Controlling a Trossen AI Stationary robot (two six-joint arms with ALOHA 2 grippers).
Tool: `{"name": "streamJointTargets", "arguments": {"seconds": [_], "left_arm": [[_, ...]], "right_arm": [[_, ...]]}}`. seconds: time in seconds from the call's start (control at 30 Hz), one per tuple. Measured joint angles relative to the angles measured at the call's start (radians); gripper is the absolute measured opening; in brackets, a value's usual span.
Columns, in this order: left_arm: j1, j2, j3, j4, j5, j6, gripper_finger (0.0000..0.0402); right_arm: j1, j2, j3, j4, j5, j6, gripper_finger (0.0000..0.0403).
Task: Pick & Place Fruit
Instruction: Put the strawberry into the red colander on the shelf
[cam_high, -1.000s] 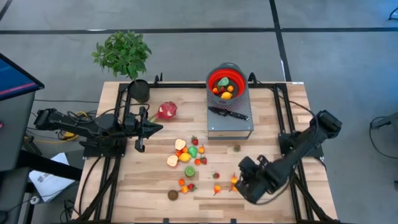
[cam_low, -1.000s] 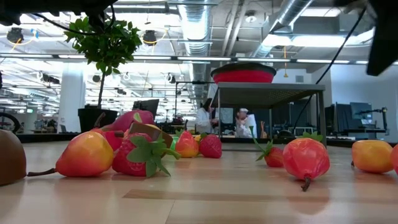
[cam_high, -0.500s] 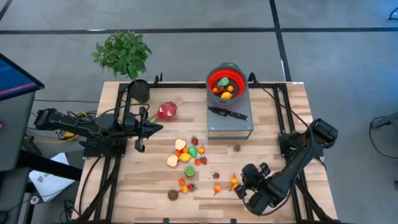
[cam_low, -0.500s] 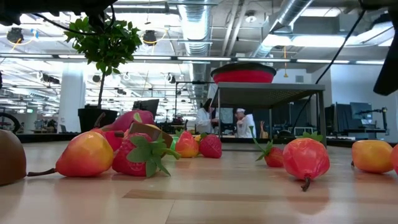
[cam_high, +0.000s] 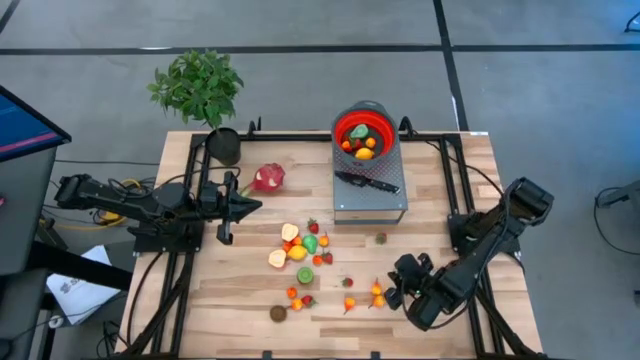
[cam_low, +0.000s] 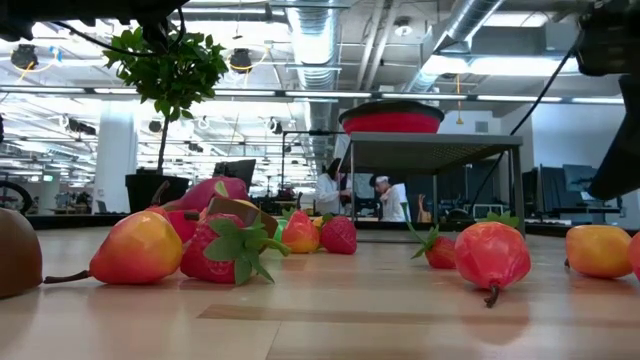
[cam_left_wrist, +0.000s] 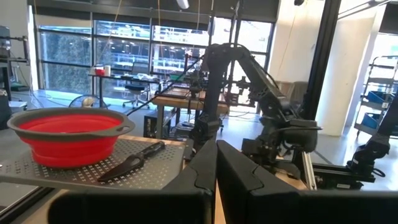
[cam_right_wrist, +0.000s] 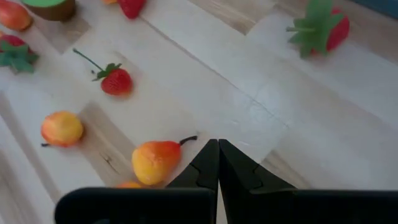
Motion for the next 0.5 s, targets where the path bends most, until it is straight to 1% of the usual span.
{"name": "streamJointTargets", "arguments": {"seconds": [0.17, 0.37, 0.43, 0.5], "left_arm": [[0.0, 0.0, 0.0, 0.0, 0.0, 0.002, 0.0003], [0.0, 0.0, 0.0, 0.0, 0.0, 0.003, 0.0003], [0.0, 0.0, 0.0, 0.0, 0.0, 0.003, 0.0003], [0.0, 0.0, 0.0, 0.0, 0.0, 0.003, 0.0003]], "right_arm": [[0.0, -0.056, -0.088, 0.09, 0.001, -0.028, 0.0], [-0.005, -0.088, -0.253, 0.427, 0.013, -0.107, 0.0], [-0.018, -0.082, -0.294, 0.499, 0.015, -0.121, 0.0], [-0.032, -0.081, -0.322, 0.522, 0.026, -0.121, 0.0]]}}
